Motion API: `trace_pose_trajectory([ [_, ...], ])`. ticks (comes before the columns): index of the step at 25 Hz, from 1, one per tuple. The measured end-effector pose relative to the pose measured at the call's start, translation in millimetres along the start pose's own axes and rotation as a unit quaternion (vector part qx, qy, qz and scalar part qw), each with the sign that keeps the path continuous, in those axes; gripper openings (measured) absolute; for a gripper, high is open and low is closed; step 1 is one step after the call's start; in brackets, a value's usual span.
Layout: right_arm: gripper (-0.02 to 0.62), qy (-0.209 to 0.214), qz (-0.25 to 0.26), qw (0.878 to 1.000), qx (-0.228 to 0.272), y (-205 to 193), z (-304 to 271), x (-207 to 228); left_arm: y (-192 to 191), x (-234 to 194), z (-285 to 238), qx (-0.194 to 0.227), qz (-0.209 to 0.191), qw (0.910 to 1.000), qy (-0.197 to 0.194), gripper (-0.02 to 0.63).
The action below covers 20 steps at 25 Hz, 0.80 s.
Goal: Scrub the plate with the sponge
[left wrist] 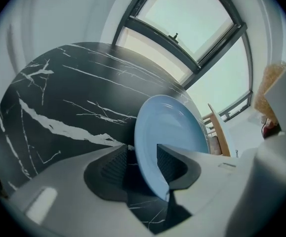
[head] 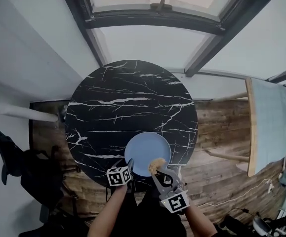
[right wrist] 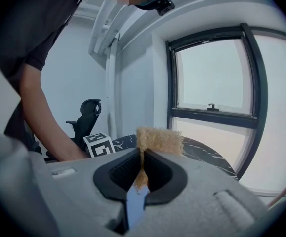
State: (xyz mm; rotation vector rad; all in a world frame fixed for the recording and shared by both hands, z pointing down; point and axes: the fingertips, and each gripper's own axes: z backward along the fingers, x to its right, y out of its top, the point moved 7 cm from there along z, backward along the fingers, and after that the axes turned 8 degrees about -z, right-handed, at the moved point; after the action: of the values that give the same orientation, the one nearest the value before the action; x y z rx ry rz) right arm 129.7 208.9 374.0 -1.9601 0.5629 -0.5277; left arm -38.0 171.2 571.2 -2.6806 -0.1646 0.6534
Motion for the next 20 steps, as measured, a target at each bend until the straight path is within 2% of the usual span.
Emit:
trace_pose_trajectory([
  [4,0.023,0.021,0.017,0.999,-0.024,-11,-17,1,-2,4,-13,-0.024,-0.006,0.9996,-0.01,0.178],
  [7,0.023,0.027,0.02,0.998,-0.051,-24,-31,4,-2,-2,-14,-0.029,-0.016,0.9994,0.003,0.1],
  [10,0.023,0.046,0.024,0.995,-0.09,-41,-45,6,-3,-7,-13,-0.03,-0.009,0.9994,-0.014,0.055],
  [15,0.023,0.106,0.086,0.973,-0.184,-90,-72,-5,-14,-20,6,-0.05,-0.014,0.9985,-0.015,0.048],
  [18,0.023,0.133,0.119,0.959,-0.221,-109,-87,-20,-27,-28,16,-0.069,-0.043,0.9965,-0.02,0.054],
  [19,0.023,0.14,0.127,0.955,-0.229,-112,-91,-26,-31,-28,17,-0.079,-0.058,0.995,-0.023,0.066],
  [20,0.023,0.146,0.135,0.951,-0.235,-115,-97,-32,-34,-27,17,-0.085,-0.071,0.9935,-0.026,0.127],
])
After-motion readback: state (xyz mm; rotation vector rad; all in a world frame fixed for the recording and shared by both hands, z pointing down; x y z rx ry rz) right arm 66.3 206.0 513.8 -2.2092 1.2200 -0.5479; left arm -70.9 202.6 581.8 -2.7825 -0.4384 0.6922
